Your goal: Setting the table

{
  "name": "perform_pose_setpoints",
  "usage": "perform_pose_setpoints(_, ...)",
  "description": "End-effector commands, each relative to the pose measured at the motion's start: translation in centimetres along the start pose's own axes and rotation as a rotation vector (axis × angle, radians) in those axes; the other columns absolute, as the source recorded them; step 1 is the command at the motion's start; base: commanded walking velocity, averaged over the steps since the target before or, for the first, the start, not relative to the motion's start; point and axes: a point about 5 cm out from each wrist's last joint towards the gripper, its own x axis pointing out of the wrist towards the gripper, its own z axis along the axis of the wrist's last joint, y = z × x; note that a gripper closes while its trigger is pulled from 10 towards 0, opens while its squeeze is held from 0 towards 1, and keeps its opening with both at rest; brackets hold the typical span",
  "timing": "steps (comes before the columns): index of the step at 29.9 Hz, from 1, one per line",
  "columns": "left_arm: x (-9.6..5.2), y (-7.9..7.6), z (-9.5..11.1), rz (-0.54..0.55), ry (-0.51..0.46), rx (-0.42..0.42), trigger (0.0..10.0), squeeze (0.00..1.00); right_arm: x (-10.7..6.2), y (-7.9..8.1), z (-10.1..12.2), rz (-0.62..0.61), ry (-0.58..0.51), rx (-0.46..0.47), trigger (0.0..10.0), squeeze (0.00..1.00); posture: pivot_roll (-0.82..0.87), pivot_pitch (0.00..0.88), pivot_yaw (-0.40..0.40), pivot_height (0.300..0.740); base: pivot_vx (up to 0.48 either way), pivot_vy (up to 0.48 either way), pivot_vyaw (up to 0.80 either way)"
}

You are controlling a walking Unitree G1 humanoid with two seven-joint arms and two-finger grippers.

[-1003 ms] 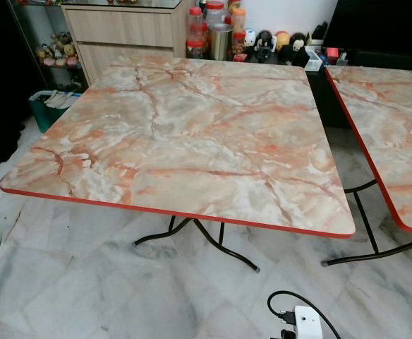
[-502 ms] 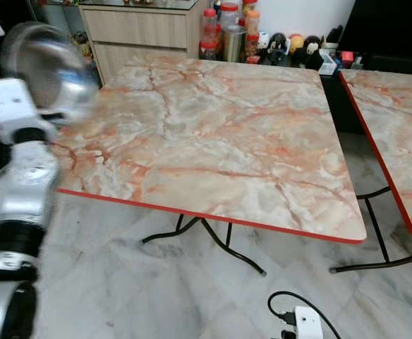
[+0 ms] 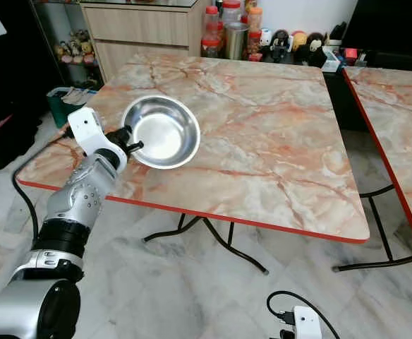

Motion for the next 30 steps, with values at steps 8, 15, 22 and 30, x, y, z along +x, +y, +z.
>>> perform_pose_setpoints(8,-0.1,-1.4,-2.4,0.027,0.210,-0.115,10.0,0.00,-0.1,-0.1,-0.2,-0.002,0.010,0.003,10.0,0.00,0.05,0.035,0.007,0.740,0.000,0.000,0.00)
perform_pose_setpoints(15,0.1,0.0,-2.9,0.125,0.238,-0.153,10.0,0.00,-0.1,-0.2,-0.3,-0.001,0.013,0.002,10.0,0.00,0.05,0.039,0.007,0.740,0.000,0.000,0.00)
perform_pose_setpoints(22,0.3,2.0,-3.0,0.208,0.260,-0.213,10.0,0.00,-0.1,-0.2,-0.3,-0.002,0.013,-0.001,10.0,0.00,0.05,0.041,0.005,0.740,0.000,0.000,0.00)
perform_pose_setpoints(30,0.4,2.5,-3.3,0.223,0.281,-0.260,10.0,0.00,-0.2,-0.4,-0.3,-0.005,0.012,0.001,10.0,0.00,0.04,0.046,0.006,0.740,0.000,0.000,0.00)
